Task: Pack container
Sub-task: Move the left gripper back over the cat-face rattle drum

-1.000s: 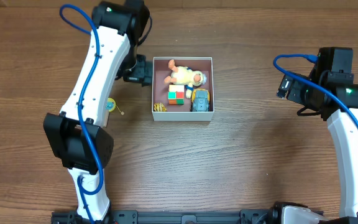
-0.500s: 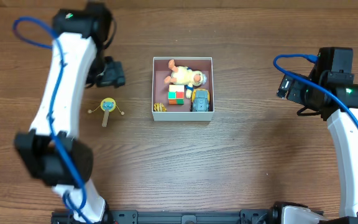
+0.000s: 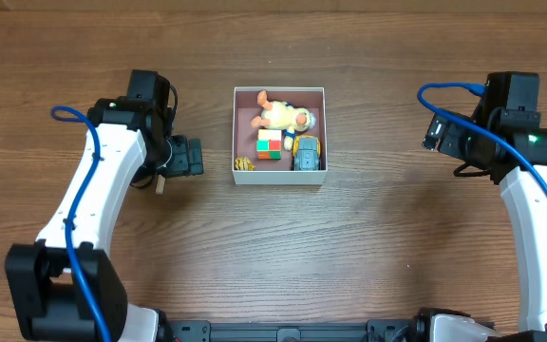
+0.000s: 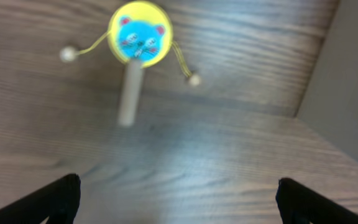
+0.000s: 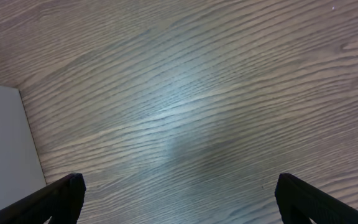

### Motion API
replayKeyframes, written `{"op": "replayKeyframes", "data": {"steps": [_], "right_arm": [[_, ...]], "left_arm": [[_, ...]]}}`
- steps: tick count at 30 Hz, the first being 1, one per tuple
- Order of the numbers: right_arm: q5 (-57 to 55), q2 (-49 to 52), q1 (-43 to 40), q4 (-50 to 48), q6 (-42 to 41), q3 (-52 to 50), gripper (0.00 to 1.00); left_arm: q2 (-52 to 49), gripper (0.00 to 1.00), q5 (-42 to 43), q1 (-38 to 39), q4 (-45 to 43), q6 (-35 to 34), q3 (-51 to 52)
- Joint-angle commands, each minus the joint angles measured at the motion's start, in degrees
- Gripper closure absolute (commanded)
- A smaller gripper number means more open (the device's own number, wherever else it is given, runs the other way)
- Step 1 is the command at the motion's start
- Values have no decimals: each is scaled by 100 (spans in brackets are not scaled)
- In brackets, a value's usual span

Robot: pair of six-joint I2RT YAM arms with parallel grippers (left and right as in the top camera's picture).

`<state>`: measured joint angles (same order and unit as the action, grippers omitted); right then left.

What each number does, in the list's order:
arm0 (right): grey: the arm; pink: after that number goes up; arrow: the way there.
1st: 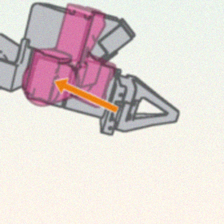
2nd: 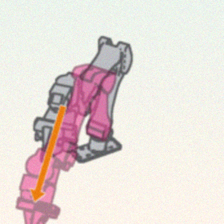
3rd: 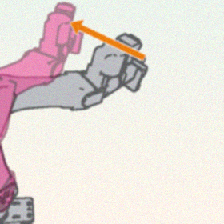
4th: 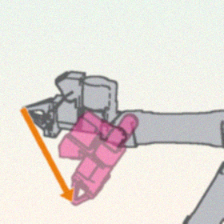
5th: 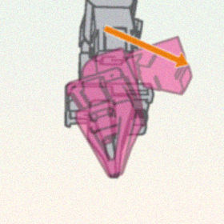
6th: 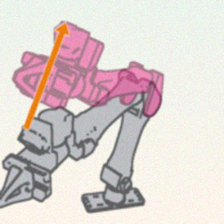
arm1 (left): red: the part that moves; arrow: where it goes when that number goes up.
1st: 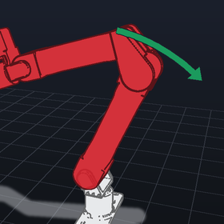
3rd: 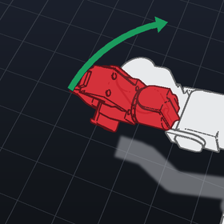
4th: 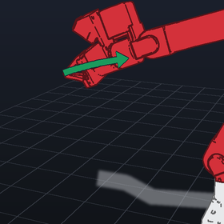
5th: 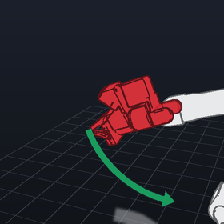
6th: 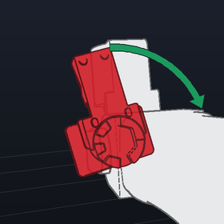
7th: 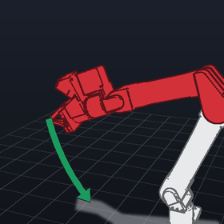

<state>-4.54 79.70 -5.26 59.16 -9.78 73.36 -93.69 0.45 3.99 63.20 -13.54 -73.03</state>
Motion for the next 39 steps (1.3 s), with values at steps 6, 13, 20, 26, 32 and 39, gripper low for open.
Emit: {"op": "replayKeyframes", "data": {"steps": [6,13,20,26,32,39], "right_arm": [[-52,-125,-24,-39,22,4,0],[-52,-125,-24,-39,22,4,0],[-52,-125,-24,-39,22,4,0],[-52,-125,-24,-39,22,4,0],[-52,-125,-24,-39,22,4,0],[-52,-125,-24,-39,22,4,0]], "left_arm": [[-448,0,505,-599,-560,826,20],[-1049,0,514,-774,-535,1134,24],[-1561,0,514,-780,-743,1187,24],[-1668,0,514,-778,-791,1235,24],[-1668,0,509,-778,-881,1379,164],[-1668,0,256,-778,-946,1377,356]]}}
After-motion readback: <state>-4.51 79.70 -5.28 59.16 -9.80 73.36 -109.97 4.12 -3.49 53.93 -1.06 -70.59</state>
